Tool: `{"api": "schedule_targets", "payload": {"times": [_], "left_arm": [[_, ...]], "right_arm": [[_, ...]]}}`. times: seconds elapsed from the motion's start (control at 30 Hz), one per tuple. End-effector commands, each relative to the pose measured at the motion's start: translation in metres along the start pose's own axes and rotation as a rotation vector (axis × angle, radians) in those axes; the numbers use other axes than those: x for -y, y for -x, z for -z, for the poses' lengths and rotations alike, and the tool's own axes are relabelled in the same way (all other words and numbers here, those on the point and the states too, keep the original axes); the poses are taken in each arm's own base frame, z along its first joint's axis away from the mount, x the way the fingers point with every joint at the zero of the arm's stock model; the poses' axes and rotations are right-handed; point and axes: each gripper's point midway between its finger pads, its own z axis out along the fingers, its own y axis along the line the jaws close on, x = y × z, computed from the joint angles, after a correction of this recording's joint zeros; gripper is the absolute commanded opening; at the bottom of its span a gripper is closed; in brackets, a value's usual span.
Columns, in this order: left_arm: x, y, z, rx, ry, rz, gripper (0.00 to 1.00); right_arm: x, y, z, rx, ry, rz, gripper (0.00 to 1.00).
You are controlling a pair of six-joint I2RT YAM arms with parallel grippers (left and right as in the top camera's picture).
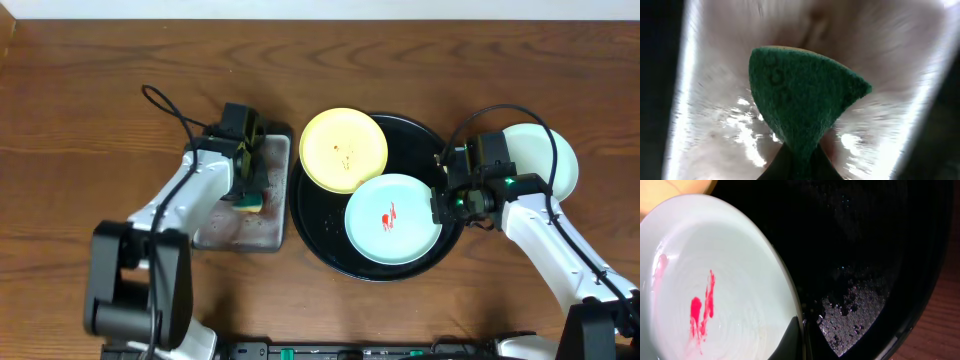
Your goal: Clean dirty plates on tray and stack at the side
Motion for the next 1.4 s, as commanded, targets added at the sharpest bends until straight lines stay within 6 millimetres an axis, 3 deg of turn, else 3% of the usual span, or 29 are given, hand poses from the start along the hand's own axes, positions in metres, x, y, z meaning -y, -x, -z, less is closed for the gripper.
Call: {"api": "schedule_targets", "payload": {"times": [0.0,0.13,0.53,0.73,0.87,1.03,1.17,1.27,1.37], "left_arm": [[0.011,0.033,0.048,0.167,-0.075,-0.017,0.07],[0.011,0.034,0.048,0.179,-0.079,-0.016,0.07],[0.001,-0.007,-0.019,-0.032,-0.001,-0.028,0.07],[0.0,-0.008,-0.022,-0.042,0.004,-0.029,0.07],[0.004,0.0,-0.002,-0.001,-0.025,-0.025,0.07],[0.022,0.027,0.052,0.159,-0.172,0.035,0.07],[0.048,0.049,0.096,0.263,-0.418,0.058,0.08],[0.056,0.052,0.11,0.241,-0.576,0.064,0.07],[0.052,0.052,0.112,0.214,-0.654,0.076,0.07]], "right_arm": [[-0.003,-0.001,-0.002,-0.003,0.008,-0.009,0.01],[-0.004,0.0,-0.002,0.0,0.009,-0.008,0.01],[-0.003,-0.001,-0.002,-0.003,0.008,-0.012,0.01],[-0.003,-0.001,-0.001,-0.002,0.007,-0.015,0.01],[-0.003,-0.001,-0.002,-0.002,0.007,-0.014,0.01],[-0.003,0.0,-0.001,0.002,0.007,-0.013,0.01],[-0.003,0.0,-0.001,0.002,0.007,-0.013,0.01],[-0.002,0.0,-0.001,0.002,0.006,-0.013,0.01],[-0.002,0.0,-0.001,0.003,0.006,-0.013,0.01]]}}
